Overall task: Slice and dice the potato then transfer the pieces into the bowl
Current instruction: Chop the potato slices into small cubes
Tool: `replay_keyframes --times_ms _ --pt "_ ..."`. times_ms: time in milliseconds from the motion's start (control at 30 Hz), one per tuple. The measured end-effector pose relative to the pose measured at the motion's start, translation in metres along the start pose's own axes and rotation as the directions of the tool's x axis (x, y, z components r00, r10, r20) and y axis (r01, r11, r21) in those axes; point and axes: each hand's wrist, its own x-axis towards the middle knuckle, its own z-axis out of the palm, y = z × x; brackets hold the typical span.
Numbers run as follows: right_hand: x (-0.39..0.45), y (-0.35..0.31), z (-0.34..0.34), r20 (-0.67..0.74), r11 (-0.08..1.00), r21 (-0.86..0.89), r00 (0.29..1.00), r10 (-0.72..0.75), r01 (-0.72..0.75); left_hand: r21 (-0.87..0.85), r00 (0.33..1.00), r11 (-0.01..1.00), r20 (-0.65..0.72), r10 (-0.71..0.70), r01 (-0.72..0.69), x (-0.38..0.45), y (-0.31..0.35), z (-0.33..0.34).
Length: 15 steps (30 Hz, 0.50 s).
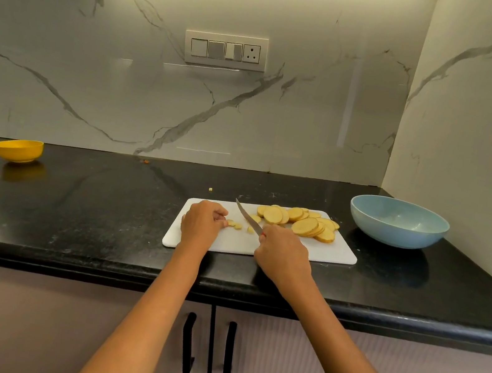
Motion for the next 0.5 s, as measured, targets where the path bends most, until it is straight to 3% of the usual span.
replay_keyframes --times_ms 133,333,500 --pt "-0.008 -0.009 0.003 0.004 0.999 -0.039 0.999 -0.034 0.034 -0.077 0.999 0.997 -0.037 -0.004 0.002 -0.002 0.0 -0.004" --pt "-0.012 -0.015 0.007 -0.048 0.998 -0.065 0.998 -0.027 0.024 0.077 0.997 0.996 -0.067 -0.033 0.038 -0.007 0.005 -0.006" --pt "-0.009 -0.009 0.004 -0.056 0.999 -0.022 0.998 0.031 -0.032 0.073 0.999 0.997 -0.041 0.022 -0.019 -0.005 0.008 -0.004"
